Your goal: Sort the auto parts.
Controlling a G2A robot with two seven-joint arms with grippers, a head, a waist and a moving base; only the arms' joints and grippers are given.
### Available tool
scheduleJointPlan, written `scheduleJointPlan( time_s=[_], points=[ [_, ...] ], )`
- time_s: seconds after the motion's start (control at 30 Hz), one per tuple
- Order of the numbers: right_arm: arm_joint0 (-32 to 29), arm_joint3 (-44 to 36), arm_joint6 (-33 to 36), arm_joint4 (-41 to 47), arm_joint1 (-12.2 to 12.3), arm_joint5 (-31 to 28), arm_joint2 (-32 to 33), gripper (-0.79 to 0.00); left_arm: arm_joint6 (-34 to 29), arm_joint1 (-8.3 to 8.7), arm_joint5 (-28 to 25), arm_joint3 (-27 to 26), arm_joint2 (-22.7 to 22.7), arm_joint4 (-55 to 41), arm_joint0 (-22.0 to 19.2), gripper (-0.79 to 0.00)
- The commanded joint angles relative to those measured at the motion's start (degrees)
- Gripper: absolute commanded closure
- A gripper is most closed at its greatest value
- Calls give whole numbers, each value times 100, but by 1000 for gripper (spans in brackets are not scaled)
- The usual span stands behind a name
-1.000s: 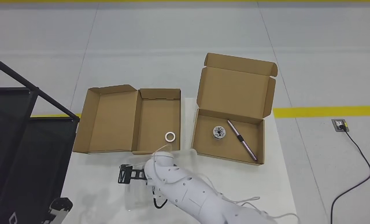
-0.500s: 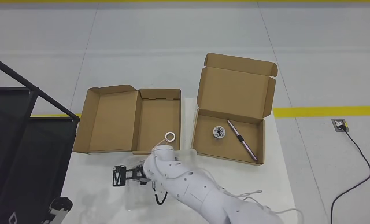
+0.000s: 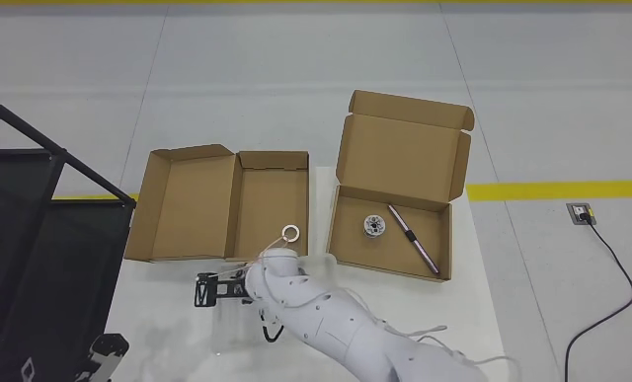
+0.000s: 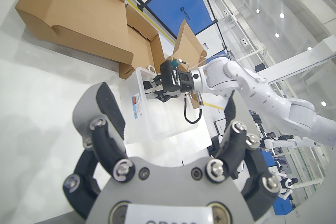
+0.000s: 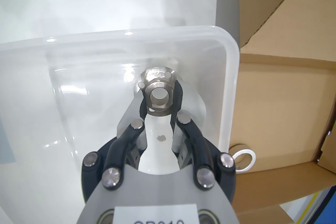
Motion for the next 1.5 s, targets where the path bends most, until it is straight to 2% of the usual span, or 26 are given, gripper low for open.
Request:
scheduleJointPlan(
  time_s=[0.0, 0.2, 0.4, 0.73, 0.87, 1.0, 1.17, 1.47],
  points=[
    [-31, -133, 87, -28, 44, 60, 38, 0, -9, -3, 7, -3, 10, 1, -5, -785],
    [-135, -608, 110, -217, 273, 110, 179, 0, -32, -9, 10, -14, 10, 4, -15, -785],
    [-286, -1268, 229, -402, 608, 196, 445, 0, -45, -15, -18, 7, -6, -7, -19, -785],
    [-806, -3121, 735, -893, 1404, -61, 1233, 0, -99, -19, -6, 58, -8, -37, -56, -785],
    [-1170, -3905, 695, -1038, 1751, -251, 1791, 0, -117, -22, -3, 50, 11, -16, -77, -785],
    [-1435, -4328, 554, -1086, 1977, -410, 2309, 0, -135, -28, -13, 24, 39, -7, -75, -785],
    [-1417, -4130, 893, -924, 1977, 21, 2604, 0, -138, -35, -20, -20, 51, -8, -52, -785],
    [-592, -2525, 975, -156, 1527, 275, 2383, 0, -227, -46, 50, -91, 183, 213, -98, -785]
  ],
)
